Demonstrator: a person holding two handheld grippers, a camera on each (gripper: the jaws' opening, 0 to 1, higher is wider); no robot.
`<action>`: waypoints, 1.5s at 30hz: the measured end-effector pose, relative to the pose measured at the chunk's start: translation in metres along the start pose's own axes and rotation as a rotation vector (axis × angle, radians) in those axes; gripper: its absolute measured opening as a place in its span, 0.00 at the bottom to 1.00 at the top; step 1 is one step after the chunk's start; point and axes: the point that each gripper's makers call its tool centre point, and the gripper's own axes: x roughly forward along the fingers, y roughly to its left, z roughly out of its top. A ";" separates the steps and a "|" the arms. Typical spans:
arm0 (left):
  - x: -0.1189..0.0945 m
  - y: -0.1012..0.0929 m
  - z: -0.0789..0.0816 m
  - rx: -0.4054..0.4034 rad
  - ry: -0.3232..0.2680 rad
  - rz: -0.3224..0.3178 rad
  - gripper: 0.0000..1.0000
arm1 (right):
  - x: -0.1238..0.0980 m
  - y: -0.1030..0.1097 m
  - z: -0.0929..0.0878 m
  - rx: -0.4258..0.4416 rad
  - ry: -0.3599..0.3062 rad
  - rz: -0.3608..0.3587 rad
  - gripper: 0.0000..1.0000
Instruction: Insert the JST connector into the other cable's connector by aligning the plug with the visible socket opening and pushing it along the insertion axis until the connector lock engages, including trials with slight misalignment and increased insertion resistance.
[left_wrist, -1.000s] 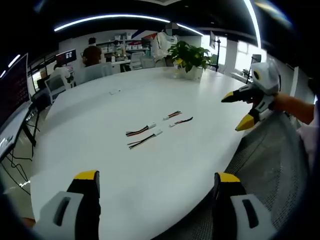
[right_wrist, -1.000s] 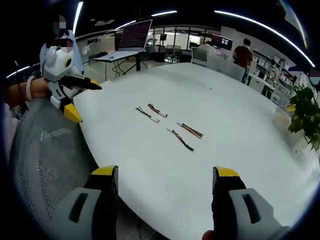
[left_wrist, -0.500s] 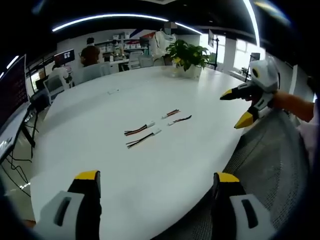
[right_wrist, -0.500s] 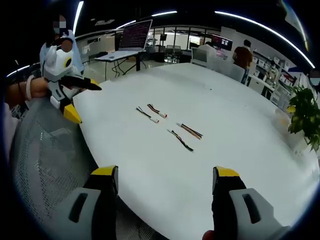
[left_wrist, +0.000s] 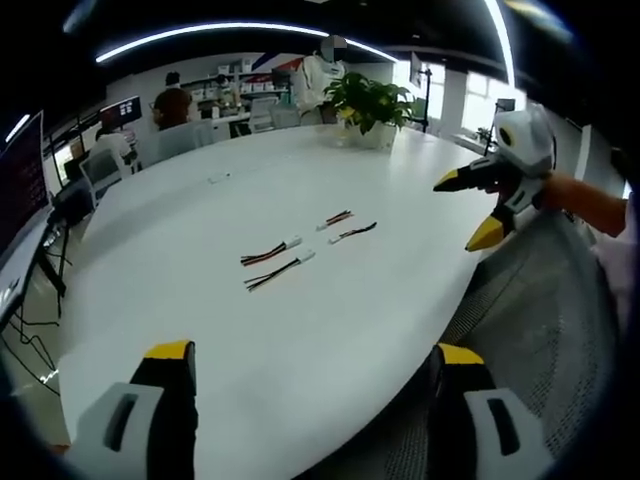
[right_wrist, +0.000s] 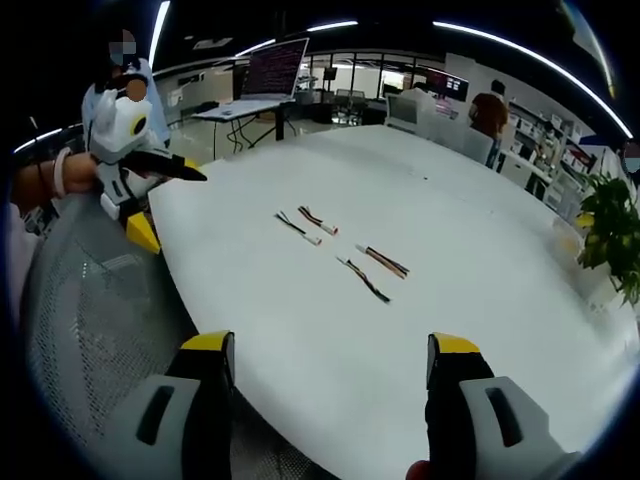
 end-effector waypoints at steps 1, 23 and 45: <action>0.000 0.000 -0.001 0.000 0.004 -0.001 0.97 | 0.000 0.000 0.000 0.001 -0.001 0.000 0.77; -0.002 0.004 0.006 0.001 -0.032 0.014 0.98 | 0.000 0.001 -0.001 0.013 0.001 0.009 0.78; -0.002 0.001 0.007 -0.012 -0.033 -0.004 0.98 | -0.005 -0.003 0.009 0.109 -0.070 0.022 0.78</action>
